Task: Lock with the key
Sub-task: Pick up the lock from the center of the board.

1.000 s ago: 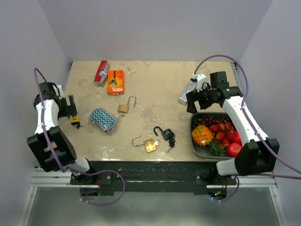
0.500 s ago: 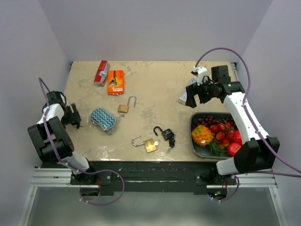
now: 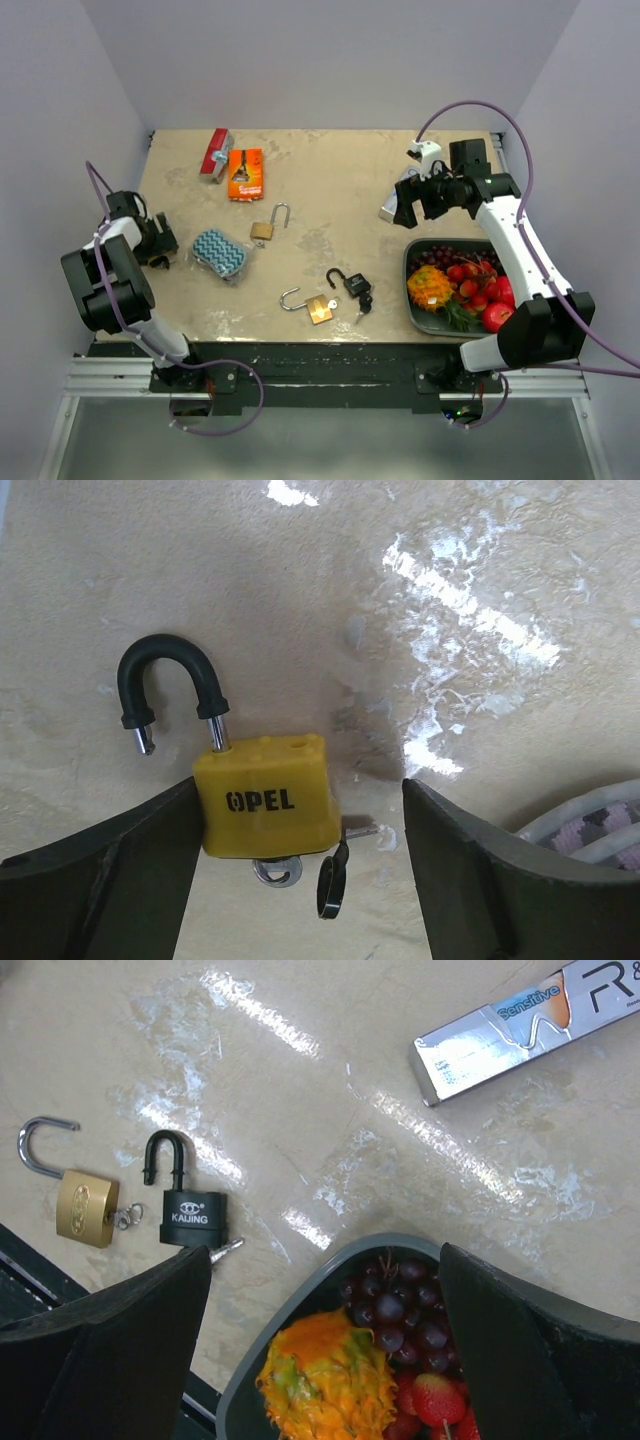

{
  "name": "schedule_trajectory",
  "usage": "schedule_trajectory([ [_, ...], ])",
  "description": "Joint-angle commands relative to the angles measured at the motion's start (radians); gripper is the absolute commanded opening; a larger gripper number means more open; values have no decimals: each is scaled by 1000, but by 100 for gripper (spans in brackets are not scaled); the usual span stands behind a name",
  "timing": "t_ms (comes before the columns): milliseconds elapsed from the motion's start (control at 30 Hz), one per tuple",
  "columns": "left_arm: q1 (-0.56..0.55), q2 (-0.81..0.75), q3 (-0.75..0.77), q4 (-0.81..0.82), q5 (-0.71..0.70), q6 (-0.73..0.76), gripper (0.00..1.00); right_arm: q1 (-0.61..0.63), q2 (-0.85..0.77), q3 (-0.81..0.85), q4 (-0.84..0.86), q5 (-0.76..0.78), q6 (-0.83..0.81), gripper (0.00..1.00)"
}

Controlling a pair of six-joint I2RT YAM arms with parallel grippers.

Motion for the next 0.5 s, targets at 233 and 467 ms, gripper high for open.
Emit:
schedule_trajectory([
  [233,-17,43,36,69,-55,-105,77,5,20,93,-12,16,-10,99],
  [467,-26,48,49,82,-38,-102,46,5,56,122,-4,10,-6,99],
])
